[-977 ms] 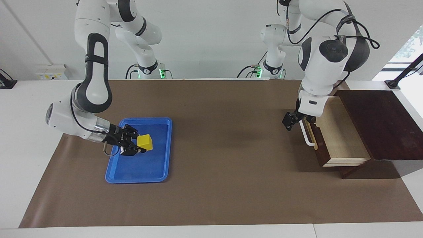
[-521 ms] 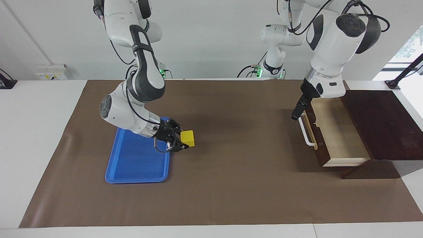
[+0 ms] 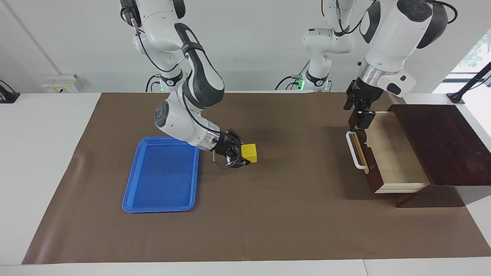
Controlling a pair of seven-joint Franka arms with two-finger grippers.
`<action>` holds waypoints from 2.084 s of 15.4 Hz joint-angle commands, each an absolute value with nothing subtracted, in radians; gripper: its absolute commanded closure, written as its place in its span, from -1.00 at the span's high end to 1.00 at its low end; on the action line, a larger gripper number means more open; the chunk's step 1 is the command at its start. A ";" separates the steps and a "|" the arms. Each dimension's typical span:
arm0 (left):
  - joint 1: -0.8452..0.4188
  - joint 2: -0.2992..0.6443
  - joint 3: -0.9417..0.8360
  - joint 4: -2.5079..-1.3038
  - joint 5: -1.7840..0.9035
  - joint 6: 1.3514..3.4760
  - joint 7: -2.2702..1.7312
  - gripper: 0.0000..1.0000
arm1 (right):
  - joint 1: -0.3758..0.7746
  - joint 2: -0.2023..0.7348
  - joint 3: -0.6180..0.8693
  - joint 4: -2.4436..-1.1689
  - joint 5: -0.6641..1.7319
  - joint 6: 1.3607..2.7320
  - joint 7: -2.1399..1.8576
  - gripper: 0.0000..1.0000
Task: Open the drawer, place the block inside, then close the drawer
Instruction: 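Carry the block with the right gripper while the left gripper approaches, then grasp the yellow block with the left gripper beside the right gripper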
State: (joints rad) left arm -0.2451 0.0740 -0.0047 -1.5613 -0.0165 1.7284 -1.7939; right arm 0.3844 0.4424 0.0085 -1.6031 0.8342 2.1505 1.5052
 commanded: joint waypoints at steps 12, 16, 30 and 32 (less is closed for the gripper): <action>-0.445 0.245 -0.017 -1.607 0.063 1.893 -2.037 0.96 | 0.525 0.526 0.008 -1.502 0.841 2.301 1.701 -1.00; -0.466 0.247 -0.017 -1.612 0.063 1.922 -2.039 0.88 | 0.525 0.526 0.008 -1.502 0.848 2.301 1.704 -1.00; -0.545 0.298 -0.015 -1.609 0.066 1.954 -2.039 1.00 | 0.525 0.526 0.006 -1.503 0.842 2.304 1.707 -1.00; -0.535 0.316 -0.011 -1.579 0.061 1.953 -2.039 1.00 | 0.525 0.525 0.006 -1.503 0.842 2.304 1.707 -1.00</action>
